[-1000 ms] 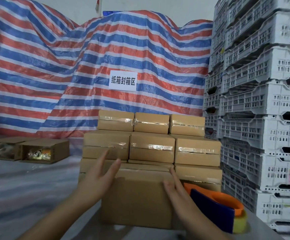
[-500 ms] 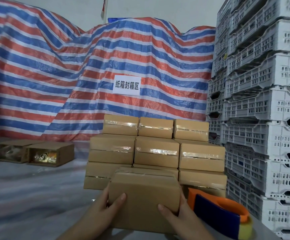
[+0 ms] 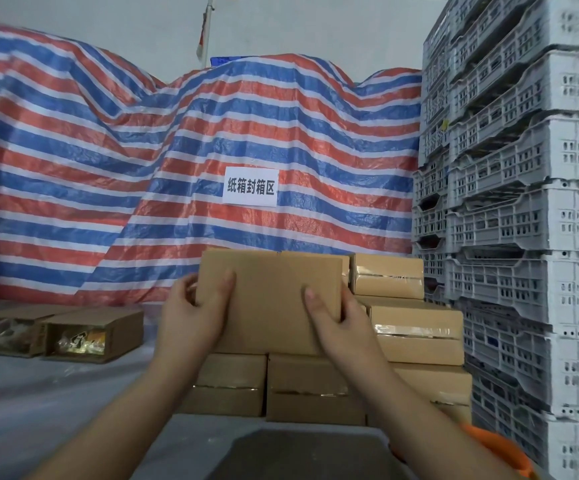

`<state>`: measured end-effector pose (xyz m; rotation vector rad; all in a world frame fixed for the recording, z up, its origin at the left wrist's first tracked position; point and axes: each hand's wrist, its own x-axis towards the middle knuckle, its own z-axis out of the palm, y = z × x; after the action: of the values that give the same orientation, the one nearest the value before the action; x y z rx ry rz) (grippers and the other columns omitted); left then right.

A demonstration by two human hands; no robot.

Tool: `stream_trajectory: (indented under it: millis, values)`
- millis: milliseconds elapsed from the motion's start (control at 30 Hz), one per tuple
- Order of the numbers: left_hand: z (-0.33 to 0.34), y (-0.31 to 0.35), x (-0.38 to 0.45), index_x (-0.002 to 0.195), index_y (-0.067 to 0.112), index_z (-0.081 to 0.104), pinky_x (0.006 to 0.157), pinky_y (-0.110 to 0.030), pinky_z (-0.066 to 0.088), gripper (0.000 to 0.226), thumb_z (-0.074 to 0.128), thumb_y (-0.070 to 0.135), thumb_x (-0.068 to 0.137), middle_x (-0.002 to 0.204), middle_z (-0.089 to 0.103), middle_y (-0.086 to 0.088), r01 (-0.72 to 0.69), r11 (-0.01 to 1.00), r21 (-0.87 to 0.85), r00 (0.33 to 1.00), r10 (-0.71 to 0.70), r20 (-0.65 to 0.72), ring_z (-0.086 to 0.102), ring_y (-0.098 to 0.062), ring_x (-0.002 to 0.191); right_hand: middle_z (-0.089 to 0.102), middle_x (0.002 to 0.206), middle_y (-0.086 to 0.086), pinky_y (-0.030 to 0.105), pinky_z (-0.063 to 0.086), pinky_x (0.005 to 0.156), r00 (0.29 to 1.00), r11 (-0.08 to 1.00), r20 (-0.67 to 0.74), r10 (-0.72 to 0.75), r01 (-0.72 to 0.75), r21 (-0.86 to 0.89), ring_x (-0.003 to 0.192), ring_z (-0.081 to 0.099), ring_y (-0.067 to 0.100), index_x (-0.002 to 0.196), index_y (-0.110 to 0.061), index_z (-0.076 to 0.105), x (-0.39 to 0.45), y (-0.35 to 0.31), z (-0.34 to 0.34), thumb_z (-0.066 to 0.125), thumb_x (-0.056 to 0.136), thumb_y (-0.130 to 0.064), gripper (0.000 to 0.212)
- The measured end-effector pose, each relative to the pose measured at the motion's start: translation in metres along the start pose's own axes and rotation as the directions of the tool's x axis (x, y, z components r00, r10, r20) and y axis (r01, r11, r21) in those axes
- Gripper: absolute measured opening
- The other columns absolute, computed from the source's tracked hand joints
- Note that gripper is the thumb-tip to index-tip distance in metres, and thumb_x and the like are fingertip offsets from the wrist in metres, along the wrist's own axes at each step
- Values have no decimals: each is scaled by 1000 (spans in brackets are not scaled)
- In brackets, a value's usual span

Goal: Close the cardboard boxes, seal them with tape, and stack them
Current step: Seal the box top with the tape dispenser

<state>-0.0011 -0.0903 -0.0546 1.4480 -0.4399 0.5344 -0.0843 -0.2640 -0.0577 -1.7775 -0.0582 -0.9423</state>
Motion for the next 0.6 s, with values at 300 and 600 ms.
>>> stream_trajectory:
  millis: [300, 600]
  values:
    - [-3, 30, 124, 120, 18, 56, 78, -36, 51, 46, 55, 55, 93, 100, 61, -1, 65, 997, 45, 995, -68, 76, 59, -20, 91, 52, 144, -1, 45, 37, 114, 989, 990, 56, 139, -138, -25, 130, 49, 24, 151, -23, 38, 113, -22, 48, 42, 102, -47, 55]
    - [-14, -3, 183, 105, 19, 56, 100, -41, 46, 32, 47, 48, 97, 105, 62, -10, 237, 968, 87, 923, -252, 290, 59, -26, 99, 62, 76, 5, 23, 50, 41, 887, 889, 117, 447, -426, -167, 66, 60, 21, 103, -15, 58, 185, -12, 77, 41, 98, -43, 34]
